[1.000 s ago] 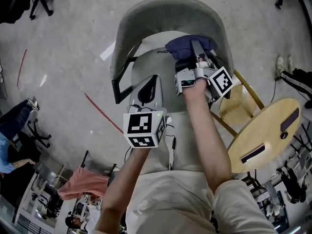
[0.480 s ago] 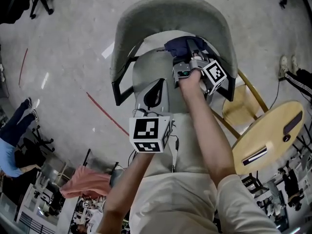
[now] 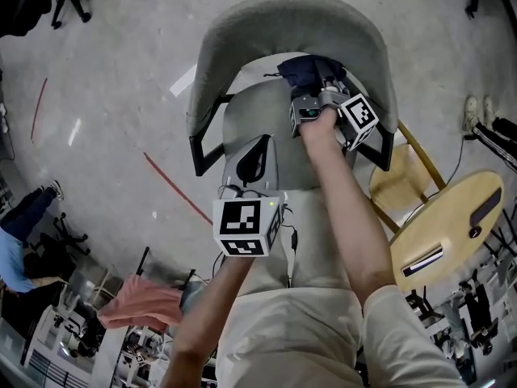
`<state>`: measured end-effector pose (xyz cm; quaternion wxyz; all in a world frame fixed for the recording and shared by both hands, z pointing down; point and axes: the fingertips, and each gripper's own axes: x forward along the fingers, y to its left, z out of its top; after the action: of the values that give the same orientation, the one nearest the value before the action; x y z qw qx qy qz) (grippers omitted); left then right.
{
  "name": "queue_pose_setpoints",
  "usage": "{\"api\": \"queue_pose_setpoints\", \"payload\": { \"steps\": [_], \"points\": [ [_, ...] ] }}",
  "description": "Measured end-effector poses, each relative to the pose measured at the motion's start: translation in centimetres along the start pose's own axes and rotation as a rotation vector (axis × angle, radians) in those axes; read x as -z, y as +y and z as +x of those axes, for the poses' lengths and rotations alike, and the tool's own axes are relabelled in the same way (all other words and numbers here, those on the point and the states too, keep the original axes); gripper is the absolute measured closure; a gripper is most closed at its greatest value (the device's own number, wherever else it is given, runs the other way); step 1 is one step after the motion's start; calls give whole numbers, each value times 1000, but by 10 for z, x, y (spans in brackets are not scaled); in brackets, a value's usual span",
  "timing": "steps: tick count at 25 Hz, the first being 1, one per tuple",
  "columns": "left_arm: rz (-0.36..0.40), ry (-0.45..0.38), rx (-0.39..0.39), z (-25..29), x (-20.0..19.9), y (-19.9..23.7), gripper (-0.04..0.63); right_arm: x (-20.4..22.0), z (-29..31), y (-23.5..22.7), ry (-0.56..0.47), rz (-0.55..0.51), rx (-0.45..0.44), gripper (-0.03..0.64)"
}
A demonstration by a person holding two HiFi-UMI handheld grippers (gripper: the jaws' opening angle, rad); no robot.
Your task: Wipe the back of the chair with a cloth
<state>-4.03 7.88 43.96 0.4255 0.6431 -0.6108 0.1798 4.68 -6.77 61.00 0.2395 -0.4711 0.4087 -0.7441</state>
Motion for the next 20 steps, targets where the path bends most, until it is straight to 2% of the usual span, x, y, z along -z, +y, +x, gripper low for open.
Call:
{"api": "queue_pose_setpoints", "payload": {
  "steps": [8, 20],
  "points": [
    [3, -8, 7, -4, 0, -1, 594, 7, -1, 20, -13, 60, -56, 538],
    [20, -21, 21, -16, -10, 5, 594, 16, -8, 51, -22, 68, -100, 538]
  ]
}}
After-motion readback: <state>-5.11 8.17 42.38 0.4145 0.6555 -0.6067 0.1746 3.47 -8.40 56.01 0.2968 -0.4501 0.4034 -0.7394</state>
